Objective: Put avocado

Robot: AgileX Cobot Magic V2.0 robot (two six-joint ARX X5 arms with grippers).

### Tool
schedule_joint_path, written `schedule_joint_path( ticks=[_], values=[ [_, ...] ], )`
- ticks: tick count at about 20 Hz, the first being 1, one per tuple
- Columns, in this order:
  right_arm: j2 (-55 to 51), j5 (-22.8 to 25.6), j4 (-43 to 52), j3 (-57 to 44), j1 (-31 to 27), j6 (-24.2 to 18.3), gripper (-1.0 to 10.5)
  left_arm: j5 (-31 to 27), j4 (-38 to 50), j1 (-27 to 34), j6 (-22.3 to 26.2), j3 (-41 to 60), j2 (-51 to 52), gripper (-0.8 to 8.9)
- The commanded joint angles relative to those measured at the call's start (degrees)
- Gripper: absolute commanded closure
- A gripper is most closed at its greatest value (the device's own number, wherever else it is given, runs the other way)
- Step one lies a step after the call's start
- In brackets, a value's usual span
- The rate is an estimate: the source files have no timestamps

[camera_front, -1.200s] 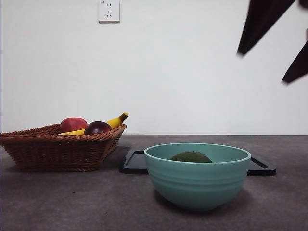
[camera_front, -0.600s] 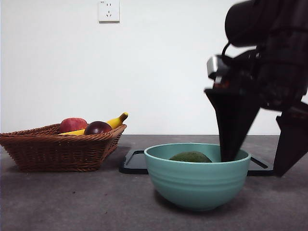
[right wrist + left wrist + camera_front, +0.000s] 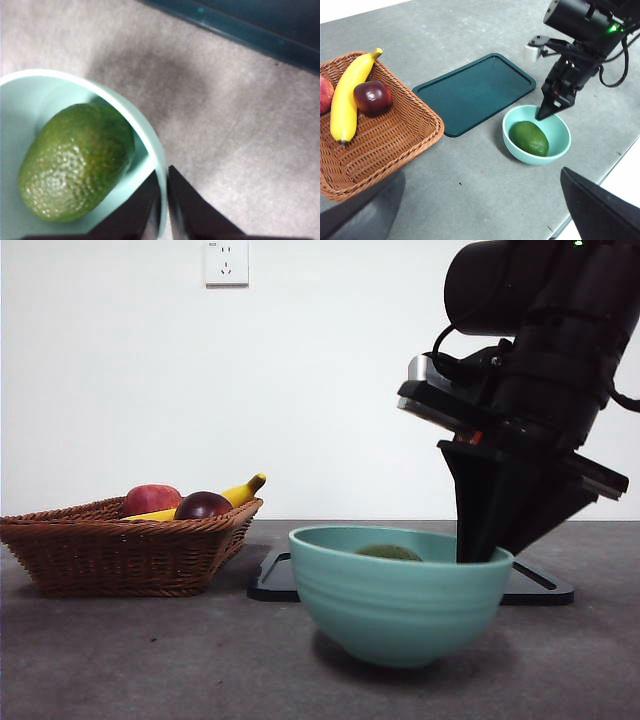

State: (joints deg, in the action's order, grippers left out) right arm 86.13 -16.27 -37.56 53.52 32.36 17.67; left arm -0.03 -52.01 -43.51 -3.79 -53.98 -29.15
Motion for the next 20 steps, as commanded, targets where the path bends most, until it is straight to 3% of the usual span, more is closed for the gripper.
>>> schedule_joint_path(
  ticks=[1, 7, 14, 16, 20],
  values=[
    [0.8, 0.1, 0.2, 3.6, 0.1, 3.1, 9.4, 0.0, 0.7, -0.3, -0.1, -0.7, -0.2, 3.14],
    [5.9, 3.0, -3.8, 14.5, -3.7, 3.3, 9.4, 0.0, 0.7, -0.3, -0.1, -0.7, -0.2, 3.14],
    [23.3, 5.0, -8.3, 33.0, -8.5, 1.1, 9.4, 0.0, 0.7, -0.3, -0.1, -0.7, -0.2, 3.14],
    [26.5, 7.6, -8.3, 36.2, -8.9, 1.1, 9.4, 0.0, 0.7, -0.3, -0.1, -0.7, -0.2, 3.14],
    [29.4, 7.8, -8.9, 36.9, -10.4, 1.4, 9.4, 0.0, 0.7, -0.3, -0.1, -0.7, -0.2, 3.14]
  ],
)
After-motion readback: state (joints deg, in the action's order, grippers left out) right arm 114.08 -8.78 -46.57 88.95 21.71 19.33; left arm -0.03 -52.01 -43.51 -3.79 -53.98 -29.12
